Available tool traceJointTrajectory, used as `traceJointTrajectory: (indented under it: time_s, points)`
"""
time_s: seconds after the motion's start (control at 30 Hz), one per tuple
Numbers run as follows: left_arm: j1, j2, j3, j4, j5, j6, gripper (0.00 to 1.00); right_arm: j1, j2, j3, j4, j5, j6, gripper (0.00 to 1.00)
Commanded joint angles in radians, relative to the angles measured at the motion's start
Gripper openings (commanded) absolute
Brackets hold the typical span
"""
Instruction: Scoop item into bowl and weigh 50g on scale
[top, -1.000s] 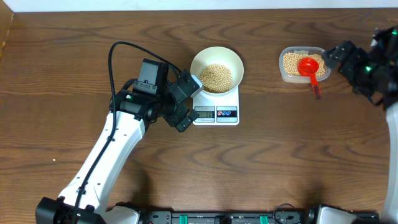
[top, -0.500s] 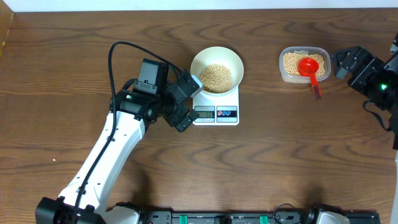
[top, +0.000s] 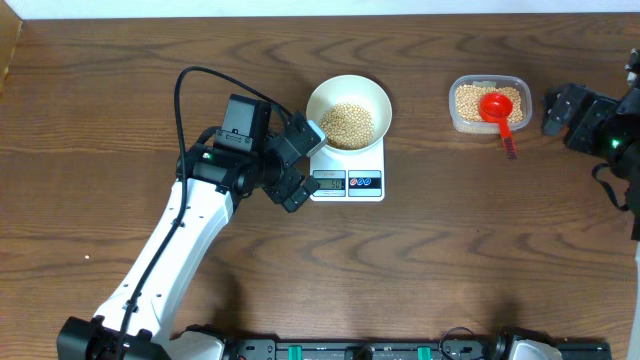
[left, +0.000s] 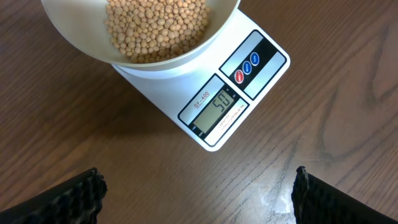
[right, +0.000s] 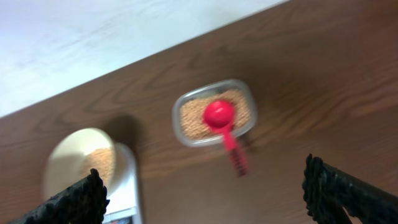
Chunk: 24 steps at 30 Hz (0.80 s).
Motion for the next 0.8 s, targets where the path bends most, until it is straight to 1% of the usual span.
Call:
traceJointTrajectory:
  time_s: [0.0,0.1,0.3,0.4,0.43,0.5,0.53,0.77]
  points:
    - [0.001,-0.008,0.004,0.001,-0.005,0.01,0.98,0.014,-0.073,-0.042,0.018,0.117,-0.117,0.99]
    - [0.001,-0.008,0.004,0.001,-0.005,0.01,0.98,0.013,-0.172,-0.143,0.078,0.14,-0.124,0.99]
    - [0.001,-0.008,0.004,0.0,-0.005,0.01,0.98,0.013,-0.429,-0.451,0.294,0.157,-0.124,0.99]
    - [0.001,-0.008,0.004,0.001,-0.005,0.01,0.98,0.013,-0.56,-0.613,0.437,0.156,-0.124,0.99]
    - [0.001,-0.008,0.004,0.0,-0.005,0.01,0.98,0.014,-0.644,-0.718,0.539,0.156,-0.124,0.99]
    - [0.001,-0.008,0.004,0.001,-0.005,0.01,0.98,0.018,-0.719,-0.807,0.62,0.157,-0.124,0.99]
    - [0.001,-0.008,0.004,0.001,-0.005,0.01,0.98,0.032,-0.791,-0.889,0.681,0.157,-0.124,0.99]
    - [0.001,-0.008,0.004,0.0,-0.005,0.01,0.98,0.099,-0.999,-1.125,0.829,0.188,-0.124,0.99]
